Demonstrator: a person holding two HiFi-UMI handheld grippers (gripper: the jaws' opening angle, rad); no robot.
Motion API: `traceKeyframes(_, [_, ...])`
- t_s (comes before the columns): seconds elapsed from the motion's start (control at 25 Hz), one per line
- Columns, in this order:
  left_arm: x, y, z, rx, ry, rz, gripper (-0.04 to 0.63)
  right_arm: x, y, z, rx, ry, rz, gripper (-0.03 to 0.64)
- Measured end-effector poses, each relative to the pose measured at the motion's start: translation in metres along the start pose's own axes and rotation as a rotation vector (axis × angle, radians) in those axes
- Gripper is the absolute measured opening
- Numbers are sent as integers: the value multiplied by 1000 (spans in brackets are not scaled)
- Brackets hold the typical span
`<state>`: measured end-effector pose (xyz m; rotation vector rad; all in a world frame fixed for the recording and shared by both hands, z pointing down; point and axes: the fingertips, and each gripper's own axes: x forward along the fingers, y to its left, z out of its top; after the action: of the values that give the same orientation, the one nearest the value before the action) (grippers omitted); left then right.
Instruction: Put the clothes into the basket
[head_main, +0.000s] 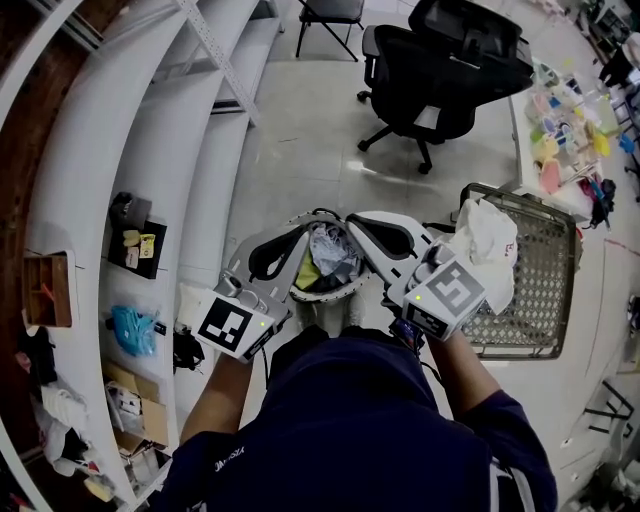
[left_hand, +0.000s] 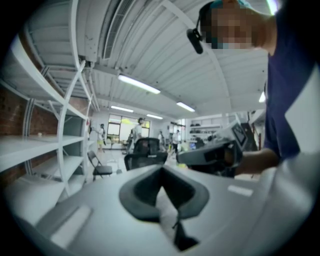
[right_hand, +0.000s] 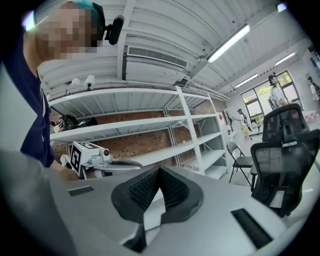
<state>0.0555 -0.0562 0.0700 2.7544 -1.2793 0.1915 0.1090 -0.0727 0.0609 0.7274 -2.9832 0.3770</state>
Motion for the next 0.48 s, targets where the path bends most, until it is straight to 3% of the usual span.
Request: traceKeyframes(0.48, [-7, -3, -7, 3, 22, 18, 3, 0, 4, -11, 18, 31, 7, 8])
